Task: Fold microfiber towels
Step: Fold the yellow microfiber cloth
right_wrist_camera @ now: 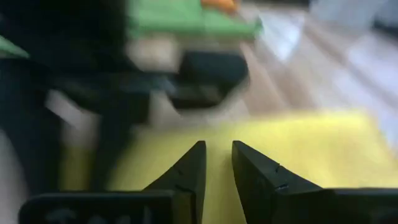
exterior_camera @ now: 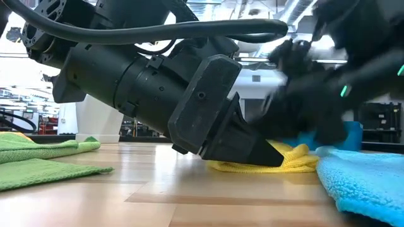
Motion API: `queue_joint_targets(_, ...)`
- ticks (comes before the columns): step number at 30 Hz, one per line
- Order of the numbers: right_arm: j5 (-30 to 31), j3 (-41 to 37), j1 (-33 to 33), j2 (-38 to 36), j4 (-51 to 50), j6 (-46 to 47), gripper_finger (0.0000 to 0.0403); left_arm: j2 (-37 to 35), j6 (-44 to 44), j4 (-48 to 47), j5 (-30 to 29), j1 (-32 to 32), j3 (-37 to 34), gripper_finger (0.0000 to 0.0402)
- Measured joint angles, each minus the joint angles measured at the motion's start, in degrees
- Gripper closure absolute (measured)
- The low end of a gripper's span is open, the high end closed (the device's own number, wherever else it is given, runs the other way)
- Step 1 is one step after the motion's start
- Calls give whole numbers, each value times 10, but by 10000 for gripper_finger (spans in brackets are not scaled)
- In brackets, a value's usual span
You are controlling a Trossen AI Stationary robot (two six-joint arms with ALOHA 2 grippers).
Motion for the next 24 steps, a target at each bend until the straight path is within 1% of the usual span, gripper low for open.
queue_joint_targets(4, -1, -10, -2, 46, 29, 73, 304, 0, 3, -1, 3, 0, 0, 354)
queue_joint_targets(9, 9, -31, 6, 56, 55, 109, 319, -6, 29, -7, 7, 0, 0, 354)
queue_joint_targets(12, 6, -39, 5, 58, 72, 113, 327, -33, 64, -39, 8, -2, -3, 354)
queue_joint_targets(14, 5, -40, 5, 58, 74, 110, 330, -62, 92, -69, -10, -6, -3, 354)
queue_joint_targets(16, 5, -40, 5, 58, 78, 108, 331, -90, 113, -98, -50, -10, -2, 354)
queue_joint_targets(19, 3, -41, 0, 58, 78, 106, 331, -98, 132, -107, -102, -12, -2, 354)
queue_joint_targets(21, 2, -41, -3, 58, 79, 106, 331, -92, 143, -96, -110, -11, -3, 354)
queue_joint_targets(24, 0, -42, -5, 58, 83, 106, 331, -58, 144, -52, -94, -6, -1, 354)
